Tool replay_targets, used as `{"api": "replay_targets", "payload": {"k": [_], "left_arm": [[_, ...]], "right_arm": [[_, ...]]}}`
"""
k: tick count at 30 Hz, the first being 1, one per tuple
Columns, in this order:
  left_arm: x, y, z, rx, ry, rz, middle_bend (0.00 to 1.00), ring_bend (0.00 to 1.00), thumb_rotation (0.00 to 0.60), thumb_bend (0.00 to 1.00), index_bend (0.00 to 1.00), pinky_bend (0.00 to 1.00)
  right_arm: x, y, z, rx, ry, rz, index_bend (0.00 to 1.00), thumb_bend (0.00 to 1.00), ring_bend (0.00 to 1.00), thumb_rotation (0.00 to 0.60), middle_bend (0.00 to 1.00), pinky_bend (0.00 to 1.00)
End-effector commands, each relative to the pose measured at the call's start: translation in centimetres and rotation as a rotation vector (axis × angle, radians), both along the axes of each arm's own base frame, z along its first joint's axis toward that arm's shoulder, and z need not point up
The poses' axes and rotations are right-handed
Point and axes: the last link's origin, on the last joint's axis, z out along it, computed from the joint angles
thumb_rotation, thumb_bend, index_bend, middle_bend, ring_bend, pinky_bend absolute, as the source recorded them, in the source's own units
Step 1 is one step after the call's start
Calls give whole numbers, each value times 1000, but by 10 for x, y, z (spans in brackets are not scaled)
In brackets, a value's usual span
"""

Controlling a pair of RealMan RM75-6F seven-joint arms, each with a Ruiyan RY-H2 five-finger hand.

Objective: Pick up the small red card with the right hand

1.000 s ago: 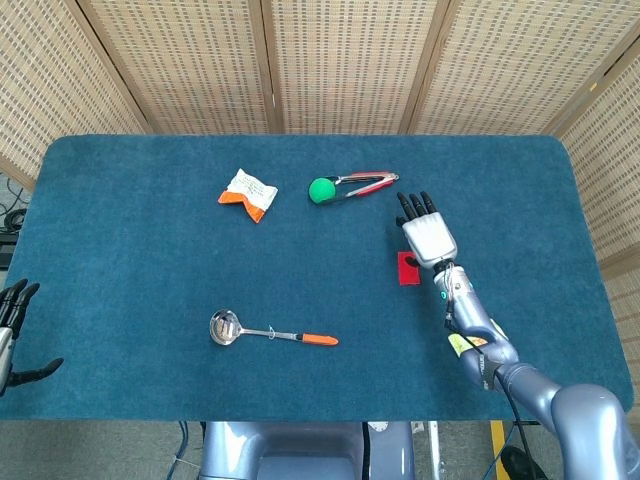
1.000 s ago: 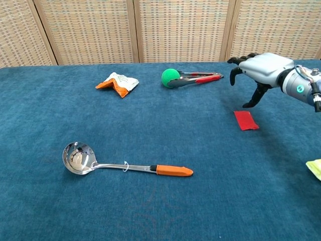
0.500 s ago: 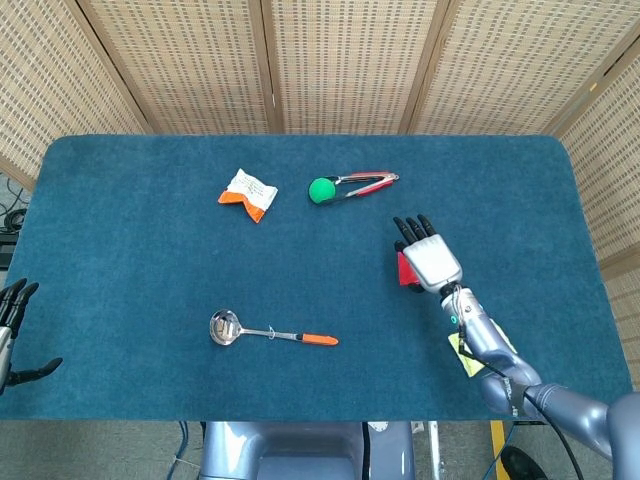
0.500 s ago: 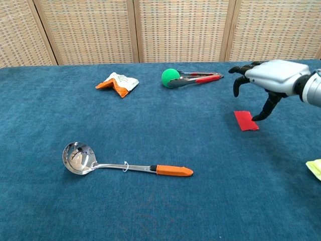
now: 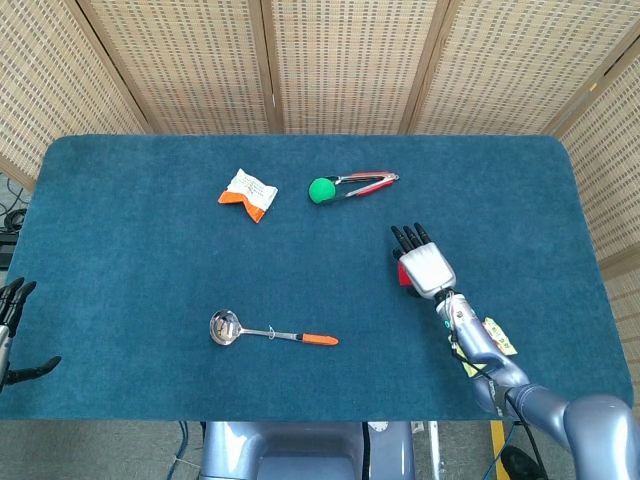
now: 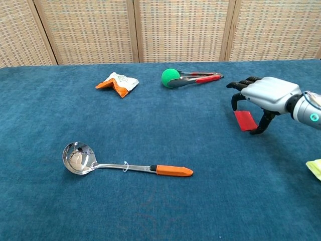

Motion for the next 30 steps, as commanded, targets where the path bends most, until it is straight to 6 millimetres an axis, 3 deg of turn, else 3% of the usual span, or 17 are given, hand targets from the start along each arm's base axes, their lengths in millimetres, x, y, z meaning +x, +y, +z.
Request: {"api": "replay_targets", "payload": {"k": [1, 22, 30], "left_arm": [[0, 0, 0, -2, 1, 0, 0, 0, 600, 0, 0, 0], [0, 3, -4, -7, 11, 8, 0, 0, 600, 0, 0, 0], [1, 3, -4, -6, 11, 8, 0, 0, 600, 0, 0, 0]], "right_arm": [[-1, -2, -4, 1, 14, 6, 323, 185, 0, 600, 0, 0], [-15, -20, 4, -50, 36, -34, 353, 260, 0, 600, 4, 0], [-14, -18, 1, -28, 27, -27, 425, 396, 0, 600, 18, 0]]}}
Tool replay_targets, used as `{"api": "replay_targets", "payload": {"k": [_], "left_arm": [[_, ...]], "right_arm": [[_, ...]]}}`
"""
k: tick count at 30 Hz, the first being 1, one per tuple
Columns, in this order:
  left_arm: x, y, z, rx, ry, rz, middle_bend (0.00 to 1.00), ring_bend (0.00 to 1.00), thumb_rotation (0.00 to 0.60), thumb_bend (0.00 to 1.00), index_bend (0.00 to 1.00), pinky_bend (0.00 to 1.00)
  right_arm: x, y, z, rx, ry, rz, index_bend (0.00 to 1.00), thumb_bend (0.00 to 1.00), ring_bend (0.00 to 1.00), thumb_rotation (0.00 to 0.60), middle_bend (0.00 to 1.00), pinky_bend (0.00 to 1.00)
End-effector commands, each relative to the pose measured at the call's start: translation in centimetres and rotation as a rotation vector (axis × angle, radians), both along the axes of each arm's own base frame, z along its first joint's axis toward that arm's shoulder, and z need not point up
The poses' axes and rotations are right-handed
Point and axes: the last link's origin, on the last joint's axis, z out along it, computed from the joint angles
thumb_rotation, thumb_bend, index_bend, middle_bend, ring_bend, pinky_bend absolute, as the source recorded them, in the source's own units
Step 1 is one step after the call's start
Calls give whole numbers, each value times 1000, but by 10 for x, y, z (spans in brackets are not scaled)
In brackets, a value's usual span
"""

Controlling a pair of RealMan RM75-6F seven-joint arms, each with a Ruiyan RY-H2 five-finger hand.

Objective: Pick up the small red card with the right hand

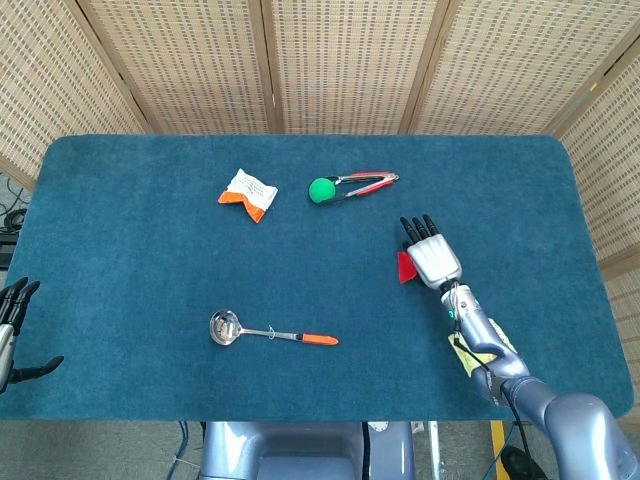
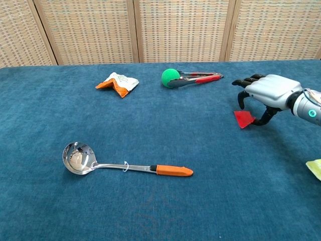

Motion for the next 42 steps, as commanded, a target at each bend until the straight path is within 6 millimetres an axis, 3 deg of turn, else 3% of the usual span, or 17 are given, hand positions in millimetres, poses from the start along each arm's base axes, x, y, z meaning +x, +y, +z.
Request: {"api": "replay_targets", "payload": {"k": [1, 10, 17, 29, 31, 35, 39, 42], "left_arm": [[0, 0, 0, 1, 0, 0, 0, 0, 600, 0, 0, 0], [0, 0, 0, 0, -2, 0, 0, 0, 600, 0, 0, 0], [-1, 1, 0, -1, -2, 3, 0, 0, 600, 0, 0, 0], [-1, 1, 1, -3, -5, 4, 0, 0, 600, 0, 0, 0], [-1, 2, 1, -4, -5, 5, 0, 0, 600, 0, 0, 0], [-1, 3, 0, -13, -8, 2, 0, 0, 600, 0, 0, 0], [1, 3, 3, -4, -24, -14, 0, 0, 600, 0, 0, 0], [1, 2, 6, 5, -32, -12, 0, 0, 600, 0, 0, 0]], "right_arm": [[1, 1, -1, 7, -4, 3, 440, 403, 0, 600, 23, 0], [0, 0, -6, 19, -9, 0, 526, 446, 0, 600, 41, 0], [-2, 0, -7, 27, -14, -6, 637, 568, 0, 600, 58, 0], [2, -5, -6, 29, -26, -1, 652, 602, 0, 600, 80, 0], [6, -11, -4, 21, -31, -3, 655, 602, 0, 600, 86, 0], [27, -46, 16, -56, -75, -34, 659, 597, 0, 600, 96, 0], [41, -85, 49, -174, -131, -111, 659, 595, 0, 600, 92, 0], [43, -102, 77, -261, -162, -148, 659, 595, 0, 600, 77, 0]]}}
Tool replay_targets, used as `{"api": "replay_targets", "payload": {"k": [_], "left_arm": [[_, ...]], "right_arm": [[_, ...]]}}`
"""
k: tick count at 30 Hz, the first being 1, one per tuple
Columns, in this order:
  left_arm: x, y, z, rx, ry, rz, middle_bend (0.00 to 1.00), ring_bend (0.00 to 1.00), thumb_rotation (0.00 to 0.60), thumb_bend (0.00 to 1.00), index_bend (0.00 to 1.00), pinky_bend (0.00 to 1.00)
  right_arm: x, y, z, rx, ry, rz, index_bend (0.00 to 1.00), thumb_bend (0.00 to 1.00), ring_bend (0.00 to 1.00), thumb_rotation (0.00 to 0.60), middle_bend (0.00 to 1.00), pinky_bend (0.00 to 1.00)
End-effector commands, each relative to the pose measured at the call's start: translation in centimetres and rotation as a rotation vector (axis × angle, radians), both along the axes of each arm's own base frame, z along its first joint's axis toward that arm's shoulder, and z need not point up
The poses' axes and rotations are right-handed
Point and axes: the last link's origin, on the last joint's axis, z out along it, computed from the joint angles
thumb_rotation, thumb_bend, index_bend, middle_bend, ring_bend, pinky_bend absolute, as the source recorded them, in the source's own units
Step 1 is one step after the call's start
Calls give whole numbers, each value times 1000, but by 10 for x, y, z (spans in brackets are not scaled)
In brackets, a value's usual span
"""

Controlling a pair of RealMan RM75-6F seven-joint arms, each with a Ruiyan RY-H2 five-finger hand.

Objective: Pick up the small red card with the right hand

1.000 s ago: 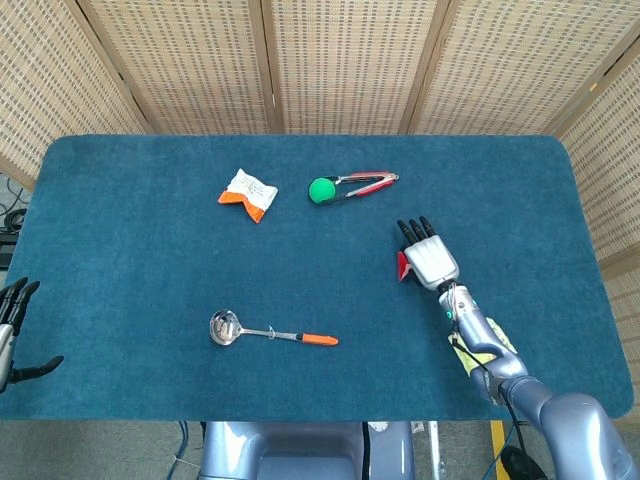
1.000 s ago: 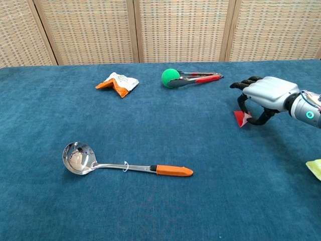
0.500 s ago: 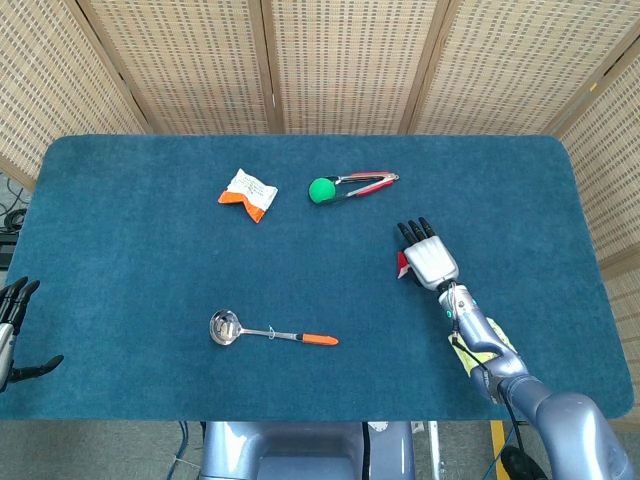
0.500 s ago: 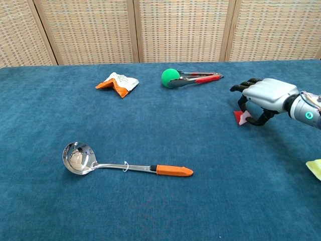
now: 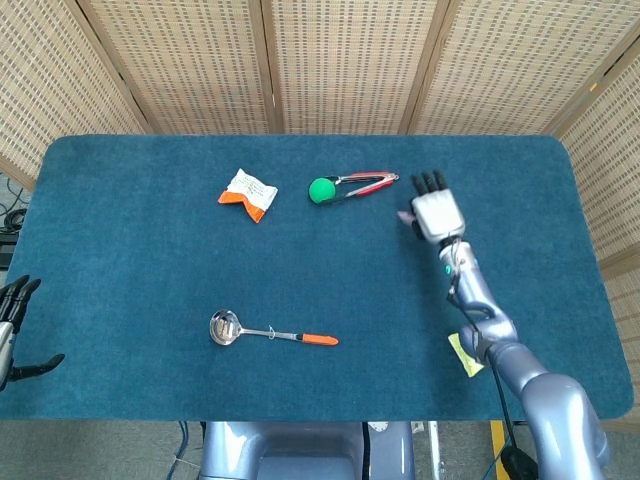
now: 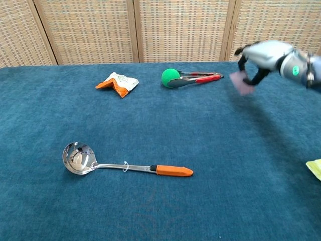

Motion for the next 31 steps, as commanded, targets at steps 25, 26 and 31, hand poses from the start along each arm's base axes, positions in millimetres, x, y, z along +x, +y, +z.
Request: {"api": "replay_targets", "payload": {"k": [25, 26, 31], "left_arm": [[-6, -16, 17, -43, -81, -44, 0, 0, 600, 0, 0, 0], [-6, -17, 18, -44, -81, -47, 0, 0, 600, 0, 0, 0], [-8, -18, 21, -65, -59, -68, 0, 0, 600, 0, 0, 0]], "right_arm": [[-38, 228, 134, -215, -393, 181, 0, 0, 0, 600, 0, 0], [-42, 240, 134, -219, -396, 179, 0, 0, 0, 600, 0, 0], [-58, 286, 134, -227, -402, 142, 0, 0, 0, 600, 0, 0]]}}
